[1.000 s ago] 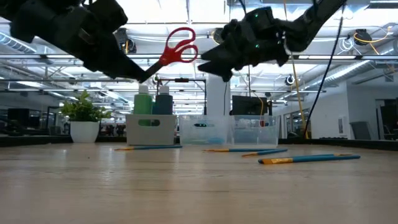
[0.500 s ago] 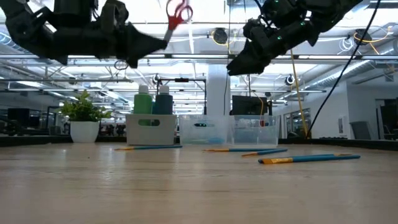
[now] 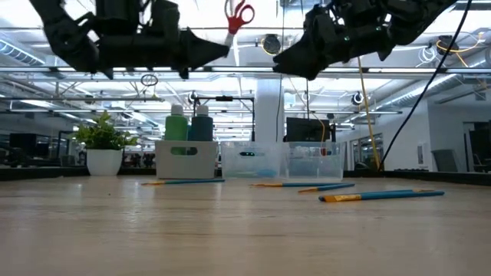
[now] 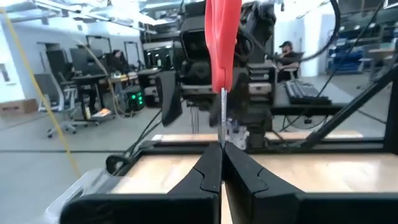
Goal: Pick & Place Paint Supplies
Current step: Put the red scissors into the left transparent bin
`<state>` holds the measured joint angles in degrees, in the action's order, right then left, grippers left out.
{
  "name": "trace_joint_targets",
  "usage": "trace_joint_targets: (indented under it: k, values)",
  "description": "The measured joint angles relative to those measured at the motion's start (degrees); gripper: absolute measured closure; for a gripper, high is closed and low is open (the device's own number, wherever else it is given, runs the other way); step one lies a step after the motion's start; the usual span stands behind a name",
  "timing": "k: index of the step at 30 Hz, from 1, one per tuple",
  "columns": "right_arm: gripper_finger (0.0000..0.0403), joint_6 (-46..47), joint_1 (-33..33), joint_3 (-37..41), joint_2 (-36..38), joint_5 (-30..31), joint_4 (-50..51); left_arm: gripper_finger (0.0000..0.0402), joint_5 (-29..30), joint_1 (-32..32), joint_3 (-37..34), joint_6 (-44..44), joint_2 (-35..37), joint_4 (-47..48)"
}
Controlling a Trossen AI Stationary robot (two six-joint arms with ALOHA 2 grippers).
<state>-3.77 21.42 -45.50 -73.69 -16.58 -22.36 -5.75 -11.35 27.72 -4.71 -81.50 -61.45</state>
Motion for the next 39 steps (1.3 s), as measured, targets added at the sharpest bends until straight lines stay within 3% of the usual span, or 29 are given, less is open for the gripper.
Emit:
trace_joint_targets:
  k: [6,22,32,39]
  values:
    - [0.0181,-0.14,-2.43,0.0,-0.69,-0.12,-5.01,0.0397,-4.77,0.85,3.02,0.57,-3.82,0.17]
    - [0.0181,0.56,-8.79,0.15,-5.2,-0.13,-18.03,0.0397,-4.74,1.68,3.8,-1.39,-5.44,1.35]
    - [0.0181,2.98,-9.54,0.0,-12.13,-0.06,-32.43,0.0397,-4.7,1.68,3.8,-1.68,-5.44,2.87]
    - [0.0181,3.13,-9.54,0.0,-11.87,-0.04,-33.05,0.0394,-2.5,1.68,3.78,-1.42,-5.44,4.72]
